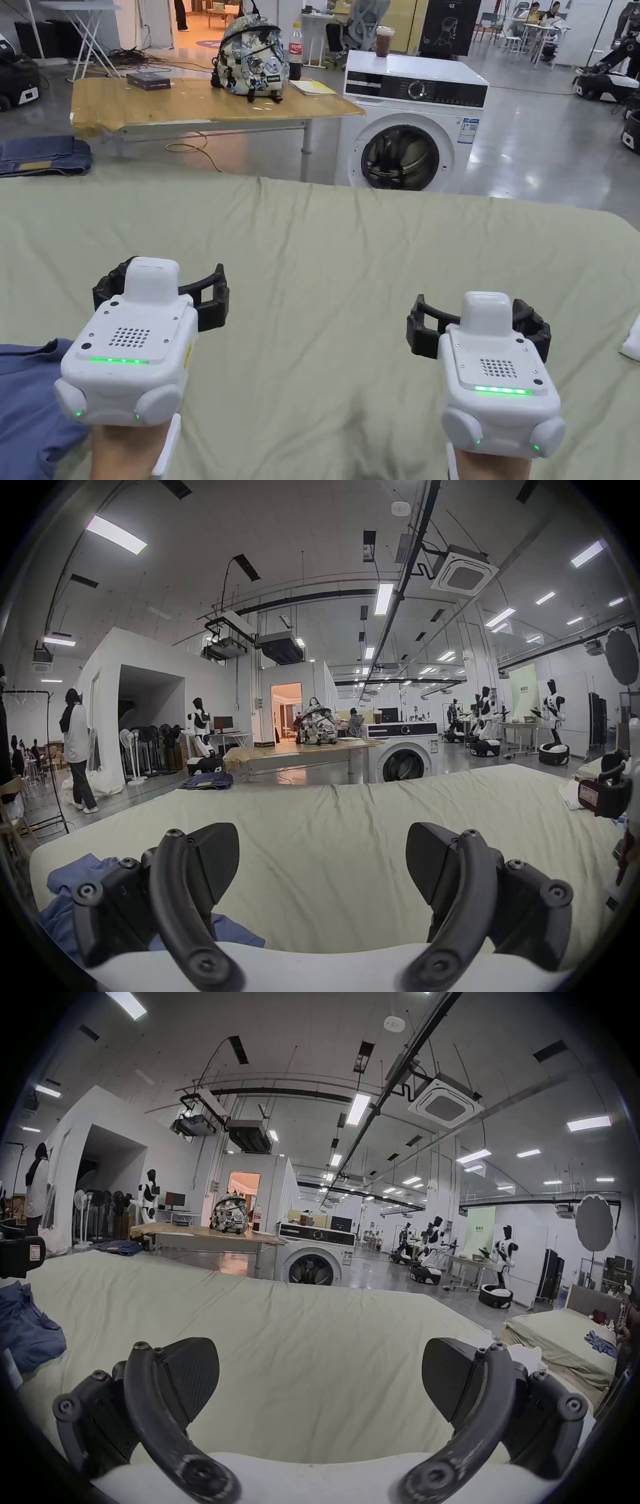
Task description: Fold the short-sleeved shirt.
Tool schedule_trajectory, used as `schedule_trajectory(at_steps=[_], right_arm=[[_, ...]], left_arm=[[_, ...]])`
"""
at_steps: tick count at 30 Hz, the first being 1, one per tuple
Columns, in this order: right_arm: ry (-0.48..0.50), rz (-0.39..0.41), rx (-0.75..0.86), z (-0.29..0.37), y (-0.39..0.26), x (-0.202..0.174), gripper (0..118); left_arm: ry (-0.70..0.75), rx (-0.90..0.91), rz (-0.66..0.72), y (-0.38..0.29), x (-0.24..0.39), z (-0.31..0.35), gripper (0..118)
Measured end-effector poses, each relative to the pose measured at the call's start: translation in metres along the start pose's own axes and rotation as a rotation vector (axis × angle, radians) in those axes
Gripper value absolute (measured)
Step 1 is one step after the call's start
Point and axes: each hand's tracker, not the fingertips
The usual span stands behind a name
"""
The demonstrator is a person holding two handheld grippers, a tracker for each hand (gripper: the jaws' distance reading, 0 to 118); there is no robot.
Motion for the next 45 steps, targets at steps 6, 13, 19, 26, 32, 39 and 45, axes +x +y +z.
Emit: schedule_trajectory(at_steps=[6,13,19,26,32,39,45], right_arm=[[0.003,-0.009,-0.027,-0.003,-0.004,0.002,117],[0.014,-0.429,-0.061,-0.002,0.001,0.035,117],[-0.008,-0.423,-0.024,-0.001,0.01,0.041,116],[-0.018,0.654,0.201,0.009,0.006,-0.023,116],[-0.054,1.021,0.292,0.009,-0.016,-0.037,115],[-0.005,0.432,0.077,0.006,0.001,-0.016,115],[-0.025,-0.159,-0.026,0.0,0.003,0.014,115]], left_arm=[[-0.035,-0.023,0.028,-0.001,0.001,-0.002,100],[-0.079,-0.038,0.403,-0.002,-0.021,-0.007,100],[-0.05,-0.016,0.407,0.009,-0.02,-0.005,100],[0.044,0.042,-0.552,0.013,0.044,-0.001,100],[0.04,0.094,-0.959,-0.008,0.065,0.011,99],[-0.038,0.017,-0.553,0.007,0.057,0.019,91],[-0.077,-0.001,0.116,0.022,0.021,0.011,90]])
